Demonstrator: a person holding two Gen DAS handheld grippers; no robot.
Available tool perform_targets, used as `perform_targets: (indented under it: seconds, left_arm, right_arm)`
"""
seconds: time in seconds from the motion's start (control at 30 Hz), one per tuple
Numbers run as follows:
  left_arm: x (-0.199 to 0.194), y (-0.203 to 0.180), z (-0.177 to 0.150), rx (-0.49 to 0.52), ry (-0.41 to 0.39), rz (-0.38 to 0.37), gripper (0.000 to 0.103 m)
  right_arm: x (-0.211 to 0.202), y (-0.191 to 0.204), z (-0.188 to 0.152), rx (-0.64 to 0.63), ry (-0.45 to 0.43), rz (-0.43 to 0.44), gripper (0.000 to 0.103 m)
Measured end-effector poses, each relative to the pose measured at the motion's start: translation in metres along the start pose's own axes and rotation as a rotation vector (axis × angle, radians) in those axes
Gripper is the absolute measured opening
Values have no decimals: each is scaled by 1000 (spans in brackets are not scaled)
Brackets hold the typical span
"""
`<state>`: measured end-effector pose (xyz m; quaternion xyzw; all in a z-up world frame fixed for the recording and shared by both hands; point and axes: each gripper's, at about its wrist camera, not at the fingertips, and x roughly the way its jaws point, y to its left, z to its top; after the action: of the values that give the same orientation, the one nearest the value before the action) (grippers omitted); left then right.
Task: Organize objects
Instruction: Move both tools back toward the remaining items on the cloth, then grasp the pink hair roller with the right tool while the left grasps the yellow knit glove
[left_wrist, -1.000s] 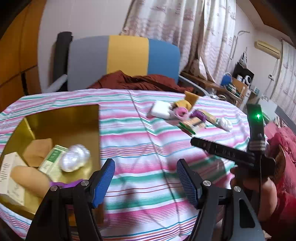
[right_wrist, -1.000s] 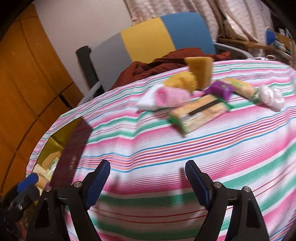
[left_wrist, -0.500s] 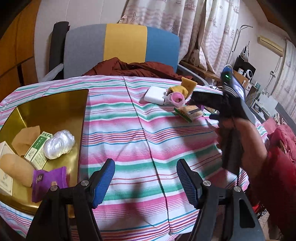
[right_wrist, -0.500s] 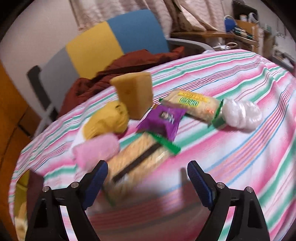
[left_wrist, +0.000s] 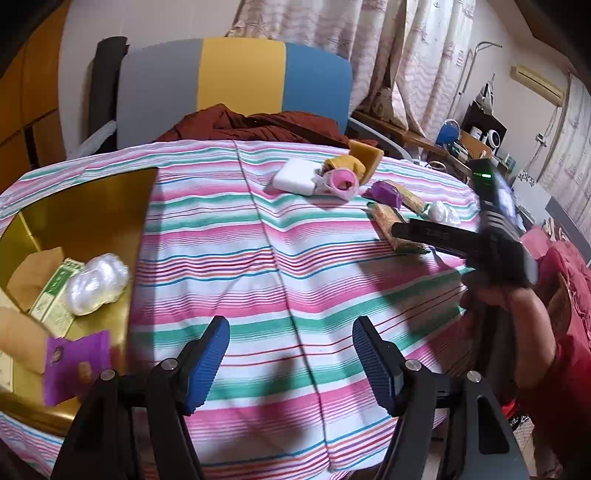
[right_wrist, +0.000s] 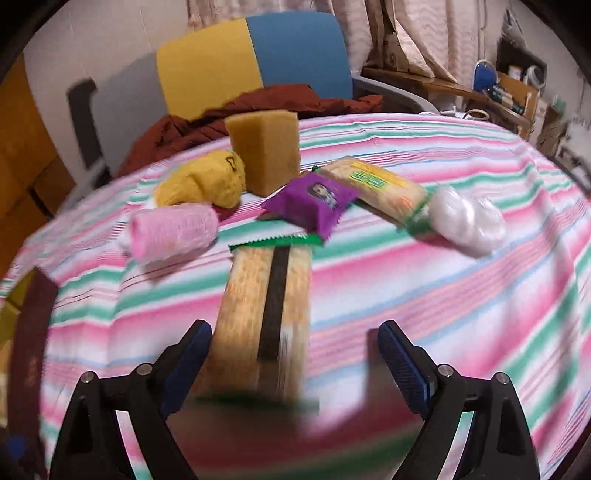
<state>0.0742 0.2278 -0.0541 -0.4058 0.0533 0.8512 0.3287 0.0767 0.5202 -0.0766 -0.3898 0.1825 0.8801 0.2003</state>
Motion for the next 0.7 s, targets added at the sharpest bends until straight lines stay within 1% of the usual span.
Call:
perform_targets:
  seconds: [0.07, 0.1, 0.17, 0.2, 0.27, 0.3, 0.33, 0.4, 0.43, 0.53, 0.57, 0.6, 0.63, 0.67, 0.7]
  left_arm:
    - [5, -5, 4, 7, 4, -6, 70]
    - [7, -8, 6, 10, 4, -11, 70]
    - [10, -11, 8, 17, 5, -19, 70]
    - [12, -13, 10, 23, 8, -18, 70]
    - [12, -15, 11, 27, 9, -10, 70]
    - [11, -15, 10, 25, 9, -13, 70]
    - [10, -14, 9, 20, 8, -15, 70]
    - [9, -12, 6, 13, 12, -11, 70]
    - [9, -11, 5, 12, 14, -7, 70]
    - [6, -6, 1, 6, 19, 4, 70]
    - [5, -4, 0, 1, 20, 7, 70]
    - [5, -2, -1, -3, 20, 9, 70]
    - [5, 0, -1, -9, 21, 12, 70]
    - [5, 2, -1, -18, 21, 15, 70]
    - [5, 3, -1, -25, 19, 16, 70]
  right_arm:
    - [-16, -3, 0, -12, -69, 3, 92]
    - [-21, -2, 4, -18, -101, 21, 92]
    - [-29, 5, 15, -40, -153, 85, 92]
    - [-29, 10, 22, -50, -159, 114, 92]
    - [-22, 19, 36, -56, -154, 149, 92]
    - [-16, 24, 42, -64, -137, 171, 92]
    - [-4, 35, 50, -87, -101, 204, 92]
    - [12, 52, 59, -124, -75, 229, 92]
    - [21, 60, 62, -147, -65, 234, 92]
    - [43, 75, 69, -197, -55, 204, 92]
    - [51, 76, 71, -204, -42, 208, 89]
    - [56, 77, 72, -210, -26, 219, 78]
    - [60, 78, 71, -214, -5, 242, 73]
    - [61, 78, 68, -216, -5, 249, 74]
    - [60, 77, 66, -223, -13, 248, 72]
